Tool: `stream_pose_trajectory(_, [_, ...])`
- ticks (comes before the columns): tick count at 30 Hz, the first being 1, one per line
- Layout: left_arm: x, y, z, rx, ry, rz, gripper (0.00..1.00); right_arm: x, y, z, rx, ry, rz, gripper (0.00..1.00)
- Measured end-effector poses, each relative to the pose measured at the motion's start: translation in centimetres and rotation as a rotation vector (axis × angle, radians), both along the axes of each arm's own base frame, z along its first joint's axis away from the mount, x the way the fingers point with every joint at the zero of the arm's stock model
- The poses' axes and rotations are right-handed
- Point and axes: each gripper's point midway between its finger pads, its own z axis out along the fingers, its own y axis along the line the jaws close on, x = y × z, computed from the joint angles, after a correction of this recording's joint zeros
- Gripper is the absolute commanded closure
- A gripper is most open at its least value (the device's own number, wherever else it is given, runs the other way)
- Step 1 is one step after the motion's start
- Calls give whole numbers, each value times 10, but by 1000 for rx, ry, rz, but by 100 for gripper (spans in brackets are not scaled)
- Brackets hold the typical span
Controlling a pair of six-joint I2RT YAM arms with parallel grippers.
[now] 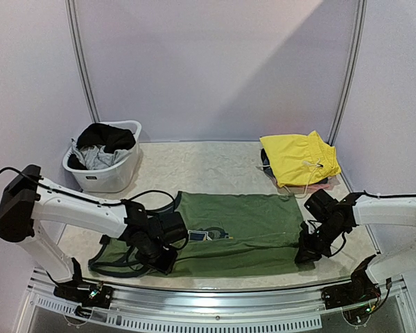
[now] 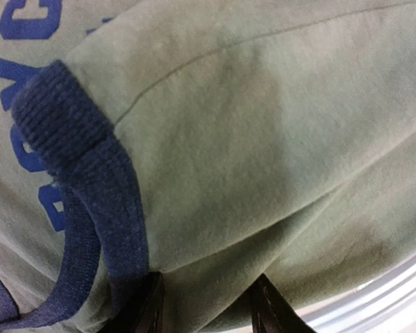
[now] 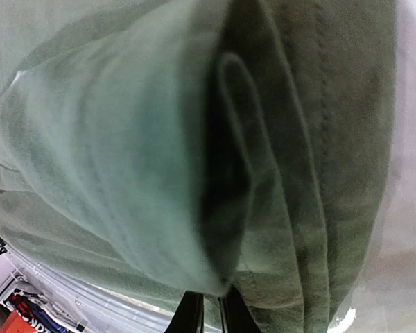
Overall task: Fold and stack the mixed laundry pile
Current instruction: Move the 1/3-folded tank top to the center of the board.
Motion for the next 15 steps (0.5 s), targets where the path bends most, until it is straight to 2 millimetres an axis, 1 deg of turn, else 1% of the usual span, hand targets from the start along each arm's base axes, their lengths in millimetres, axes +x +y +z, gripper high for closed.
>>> stream_pose_trajectory(2, [-10, 0, 0, -11, 0, -3, 56, -12, -4, 1, 7, 14, -14, 89])
stream_pose_trajectory(4, [-21, -2, 1, -17, 4, -12, 54, -28, -12, 3, -7, 43, -27, 88])
stream_pose_trajectory(6, [-31, -3, 3, -11, 14, -26, 48, -47, -25, 7, -38, 83, -36, 85])
stream_pose_trajectory(7, [-37, -3, 5, -7, 20, -34, 45, -53, -29, 12, -45, 92, -40, 82])
stream_pose_trajectory(9, [-43, -1, 13, 3, 26, -39, 39, -59, -34, 22, -46, 88, -45, 75])
stream_pose_trajectory(11, [-41, -4, 27, -12, 15, -37, 37, -57, -34, 38, -35, 62, -50, 65])
stream_pose_trajectory(13, [-34, -11, 43, -44, -3, -29, 36, -47, -30, 57, -21, 15, -52, 54])
stream_pose_trajectory(15, [-25, -16, 56, -68, -22, -17, 34, -33, -26, 73, -21, -32, -55, 49])
